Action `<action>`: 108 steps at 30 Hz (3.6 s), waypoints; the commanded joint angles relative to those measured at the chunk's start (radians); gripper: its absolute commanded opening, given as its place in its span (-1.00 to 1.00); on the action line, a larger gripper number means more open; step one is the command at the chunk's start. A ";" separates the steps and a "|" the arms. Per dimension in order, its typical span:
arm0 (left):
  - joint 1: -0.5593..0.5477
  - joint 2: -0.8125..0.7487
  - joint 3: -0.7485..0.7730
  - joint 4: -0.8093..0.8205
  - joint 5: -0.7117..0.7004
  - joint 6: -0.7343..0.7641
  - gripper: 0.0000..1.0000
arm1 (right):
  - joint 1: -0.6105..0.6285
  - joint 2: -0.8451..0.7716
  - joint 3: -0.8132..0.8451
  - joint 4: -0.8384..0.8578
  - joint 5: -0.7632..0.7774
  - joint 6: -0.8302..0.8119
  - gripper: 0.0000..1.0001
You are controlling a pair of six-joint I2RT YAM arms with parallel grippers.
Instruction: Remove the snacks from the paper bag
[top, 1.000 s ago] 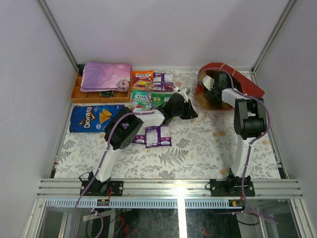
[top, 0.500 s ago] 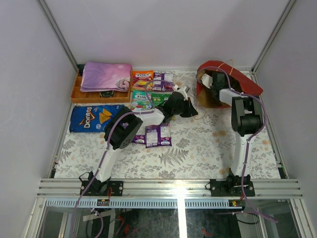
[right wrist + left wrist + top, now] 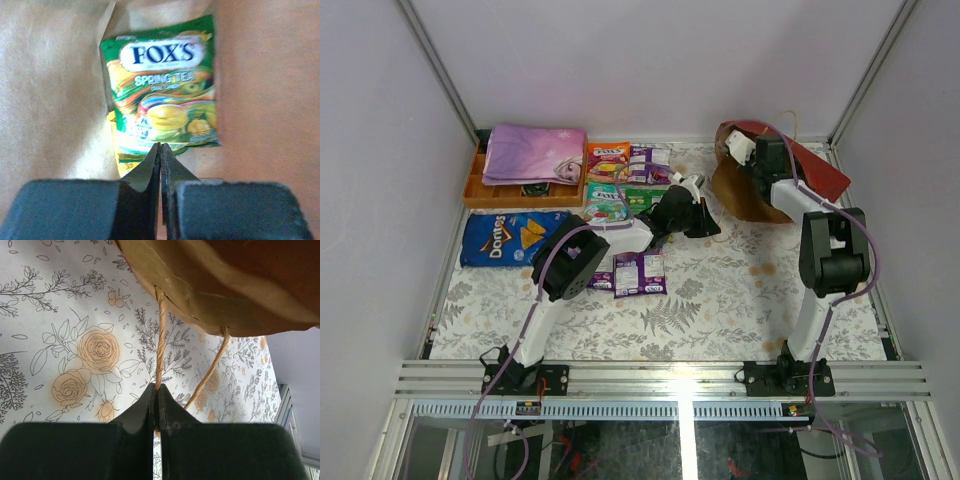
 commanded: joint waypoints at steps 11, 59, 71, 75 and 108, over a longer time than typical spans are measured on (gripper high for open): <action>0.001 0.016 0.024 0.016 0.031 0.007 -1.00 | 0.030 -0.176 0.071 -0.405 -0.071 0.124 0.06; 0.013 0.023 0.023 0.005 0.033 0.017 -1.00 | -0.067 0.436 0.497 -0.325 0.186 0.062 0.68; 0.017 0.039 0.035 0.002 0.038 0.013 -1.00 | -0.075 0.374 0.489 -0.249 0.154 0.106 -1.00; 0.017 0.046 0.042 0.000 0.043 0.010 -1.00 | -0.060 0.277 0.411 -0.231 0.092 0.131 -1.00; 0.062 -0.058 0.066 -0.013 0.067 0.022 -1.00 | 0.168 -0.529 0.084 -0.442 -0.247 0.991 -1.00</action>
